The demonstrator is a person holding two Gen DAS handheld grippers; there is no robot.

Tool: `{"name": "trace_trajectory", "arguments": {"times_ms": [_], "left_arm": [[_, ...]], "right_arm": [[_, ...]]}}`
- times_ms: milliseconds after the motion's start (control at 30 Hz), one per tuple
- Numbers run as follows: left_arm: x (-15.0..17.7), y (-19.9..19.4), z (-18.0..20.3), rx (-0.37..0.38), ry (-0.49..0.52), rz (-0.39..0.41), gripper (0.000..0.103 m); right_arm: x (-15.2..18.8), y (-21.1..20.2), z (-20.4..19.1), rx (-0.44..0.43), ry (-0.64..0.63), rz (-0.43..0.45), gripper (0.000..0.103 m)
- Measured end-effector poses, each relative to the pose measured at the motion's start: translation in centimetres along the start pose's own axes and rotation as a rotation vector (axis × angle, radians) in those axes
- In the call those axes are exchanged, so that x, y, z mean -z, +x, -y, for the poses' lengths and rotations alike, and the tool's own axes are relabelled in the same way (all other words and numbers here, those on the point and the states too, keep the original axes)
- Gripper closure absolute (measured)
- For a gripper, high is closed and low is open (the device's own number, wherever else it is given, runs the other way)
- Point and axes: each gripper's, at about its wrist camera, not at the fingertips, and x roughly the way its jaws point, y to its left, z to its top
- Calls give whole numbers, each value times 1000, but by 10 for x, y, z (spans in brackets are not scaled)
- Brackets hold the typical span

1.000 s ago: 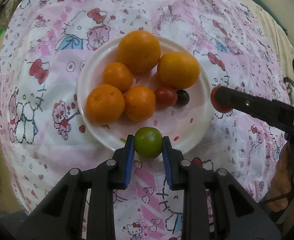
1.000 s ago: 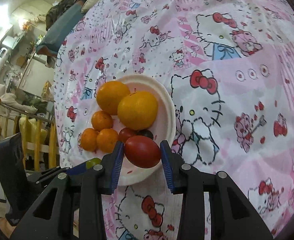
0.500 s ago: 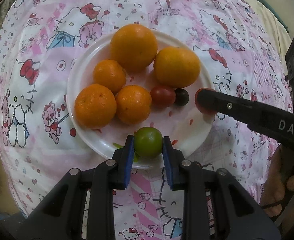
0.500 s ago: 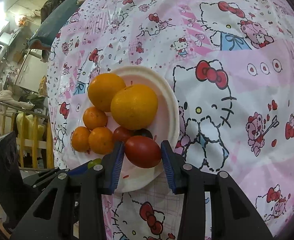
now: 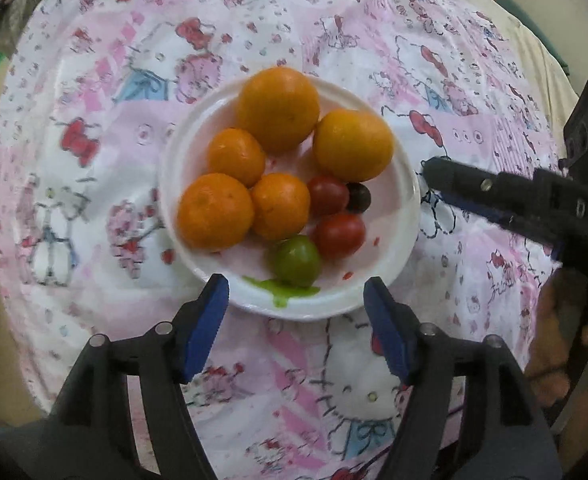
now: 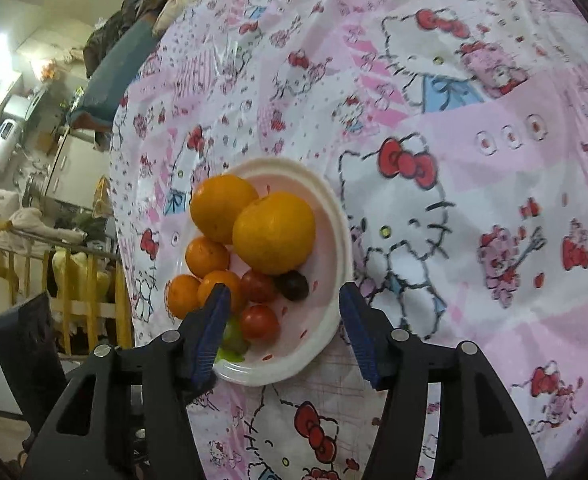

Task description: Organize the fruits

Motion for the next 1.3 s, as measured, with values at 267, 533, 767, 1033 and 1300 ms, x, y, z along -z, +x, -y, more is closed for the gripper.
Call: {"name": "trace_trajectory", "arguments": {"times_ms": [267, 533, 767, 1033, 1300], "left_arm": [[10, -28, -15, -87, 25, 114, 34], [14, -49, -30, -80, -37, 222, 10], [32, -78, -33, -54, -25, 316, 1], [67, -105, -32, -97, 21, 408, 1], [91, -123, -30, -116, 35, 481, 1]], "right_arm": [[12, -28, -20, 48, -86, 89, 24], [35, -47, -38, 90, -140, 154, 13], [60, -73, -52, 69, -175, 233, 8], [99, -94, -66, 96, -254, 340, 0], [130, -110, -75, 179, -284, 479, 0]]}}
